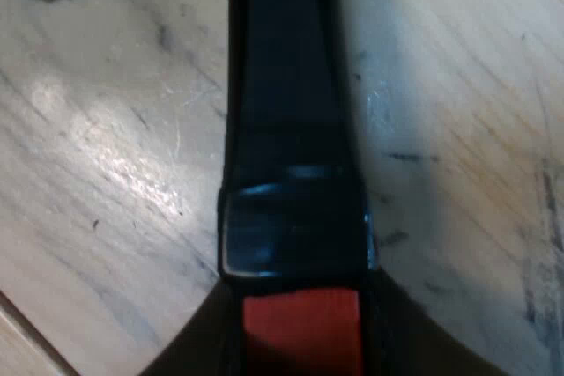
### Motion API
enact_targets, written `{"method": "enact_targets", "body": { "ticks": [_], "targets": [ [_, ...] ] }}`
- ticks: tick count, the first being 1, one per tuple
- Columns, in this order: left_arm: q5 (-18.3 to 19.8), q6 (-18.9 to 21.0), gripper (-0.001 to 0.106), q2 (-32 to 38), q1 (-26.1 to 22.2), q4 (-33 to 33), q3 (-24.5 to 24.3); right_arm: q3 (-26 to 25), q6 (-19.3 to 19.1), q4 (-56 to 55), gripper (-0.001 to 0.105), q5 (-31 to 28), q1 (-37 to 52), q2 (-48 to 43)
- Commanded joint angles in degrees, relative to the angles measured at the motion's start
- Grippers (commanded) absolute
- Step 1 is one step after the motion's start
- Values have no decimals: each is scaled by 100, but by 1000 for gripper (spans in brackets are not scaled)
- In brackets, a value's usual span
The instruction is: Grind coffee beans and then tamp
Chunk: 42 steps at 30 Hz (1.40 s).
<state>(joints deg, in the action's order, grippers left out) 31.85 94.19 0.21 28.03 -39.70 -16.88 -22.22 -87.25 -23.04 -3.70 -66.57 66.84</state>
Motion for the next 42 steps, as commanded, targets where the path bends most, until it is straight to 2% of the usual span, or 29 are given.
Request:
{"method": "enact_targets", "body": {
  "ticks": [1, 7, 11, 14, 15, 16, 21, 25, 32, 42],
  "targets": [
    [-41, 16, 58, 100, 35, 58, -13, -128, 13, 93, 0, 19, 27, -46],
    [-30, 16, 58, 100, 35, 58, -13, -171, 13, 93, 0, 30, 27, -46],
    [-15, 16, 58, 100, 35, 58, -13, -171, 26, 67, 0, 304, 27, -46],
    [4, 16, 58, 100, 35, 58, -13, -183, 115, 25, 4, 303, 27, -46],
    [3, 16, 58, 100, 35, 58, -13, -181, 261, -83, 22, 303, 27, -46],
    [3, 16, 58, 100, 35, 58, -13, -181, 271, -140, 32, 303, 27, -46],
    [3, 16, 58, 100, 35, 58, -13, -181, 410, -384, 53, 303, 27, -46],
    [13, 27, 58, 100, 35, 58, -13, -195, 629, -617, 56, 303, 27, -46],
    [100, 27, 58, 100, 35, 58, -13, -330, 656, -1072, 56, 316, 27, -46],
    [100, 27, 58, 100, 35, 58, -13, -1005, 656, -2410, 55, 316, 27, -46]
  ]
}}
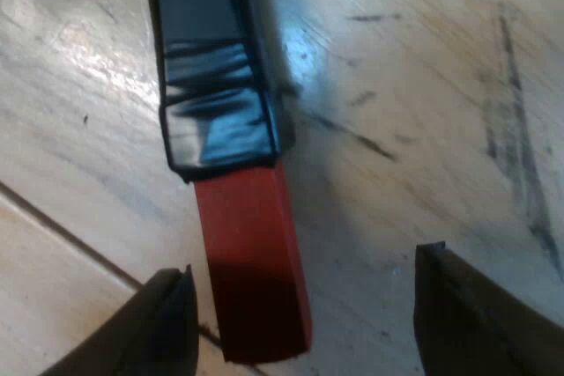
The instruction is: Grind coffee beans and then tamp
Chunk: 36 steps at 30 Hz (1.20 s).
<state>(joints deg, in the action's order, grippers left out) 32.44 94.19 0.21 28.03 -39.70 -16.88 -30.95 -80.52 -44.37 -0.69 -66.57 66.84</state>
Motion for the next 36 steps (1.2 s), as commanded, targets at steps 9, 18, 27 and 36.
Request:
{"method": "enact_targets", "body": {
  "ticks": [9, 18, 27, 36],
  "targets": [
    [67, 27, 58, 100, 35, 58, -13, -520, -17, -1067, 55, 15, 27, -46],
    [67, 27, 58, 100, 35, 58, -13, -979, -17, -1625, 55, 15, 27, -300],
    [67, 27, 58, 100, 35, 76, -13, -1312, -32, -1589, 55, -139, 27, -847],
    [67, 27, 58, 100, 35, 99, -13, -1421, -149, -697, 55, -481, 27, -1585]
  ]
}}
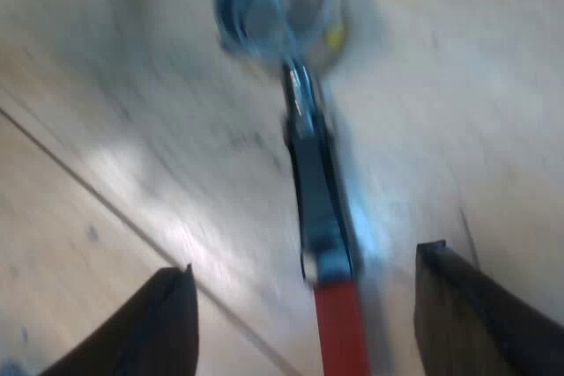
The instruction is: Grind coffee beans and then tamp
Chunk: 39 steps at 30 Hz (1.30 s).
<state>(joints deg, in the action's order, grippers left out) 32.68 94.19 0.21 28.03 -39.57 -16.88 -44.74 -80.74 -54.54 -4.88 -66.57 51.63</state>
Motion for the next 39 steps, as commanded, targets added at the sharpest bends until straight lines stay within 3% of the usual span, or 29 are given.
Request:
{"method": "enact_targets", "body": {
  "ticks": [1, 5, 9, 11, 19, 22, 30, 39],
  "targets": [
    [43, 27, 58, 100, 35, 86, -13, -42, -237, 520, 55, -117, 27, -67],
    [43, 27, 58, 100, 35, 86, -13, -42, -611, 929, 55, -172, 27, -31],
    [31, 27, 58, 100, 35, 86, -13, 14, -1450, 1666, 55, -238, 27, 6],
    [10, 27, 58, 100, 35, 86, -13, 95, -1598, 1842, 55, -238, 27, 6],
    [-145, 27, 58, 100, 35, 86, -13, 834, -1612, 2983, 55, -212, 27, 6],
    [-488, 27, 58, 100, 25, 86, -13, 1166, -1626, 3735, 55, -171, 27, 6],
    [-1523, 390, 58, 64, 25, 86, -13, 1677, -2105, 5116, 55, -166, 27, 6],
    [-1881, 431, 58, -220, 25, 50, -81, 1828, -2116, 5238, 55, -32, 27, 61]
  ]
}}
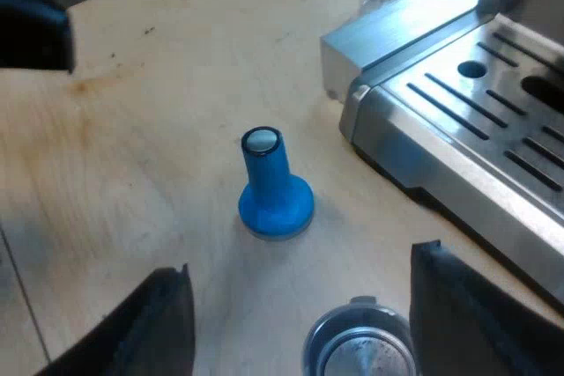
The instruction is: Grind coffee beans and then tamp
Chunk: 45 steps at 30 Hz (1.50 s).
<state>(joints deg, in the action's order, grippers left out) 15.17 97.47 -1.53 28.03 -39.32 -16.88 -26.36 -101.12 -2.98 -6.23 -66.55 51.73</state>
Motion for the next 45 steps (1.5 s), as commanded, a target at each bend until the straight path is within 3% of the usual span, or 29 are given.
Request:
{"method": "enact_targets", "body": {
  "ticks": [1, 10, 11, 26, 41, 45],
  "targets": [
    [-302, 154, 58, -265, 25, -61, -150, -10, -77, 174, 55, 102, 25, 127],
    [-311, 167, 58, -1270, 4, -116, -232, -10, -77, 980, 55, 332, 25, 794],
    [-471, 311, 58, -1457, -14, -116, -274, -10, -77, 1060, 55, 385, 25, 850],
    [-552, 423, 58, -2940, -71, 123, -371, -10, -77, 1078, 55, 386, -180, 940],
    [-552, 423, 58, -4040, -71, 470, -497, -10, -66, 1076, 55, 355, -180, 940],
    [-726, 423, 58, -4129, -71, 483, -495, -10, -66, 1076, 55, 355, -180, 940]
  ]
}}
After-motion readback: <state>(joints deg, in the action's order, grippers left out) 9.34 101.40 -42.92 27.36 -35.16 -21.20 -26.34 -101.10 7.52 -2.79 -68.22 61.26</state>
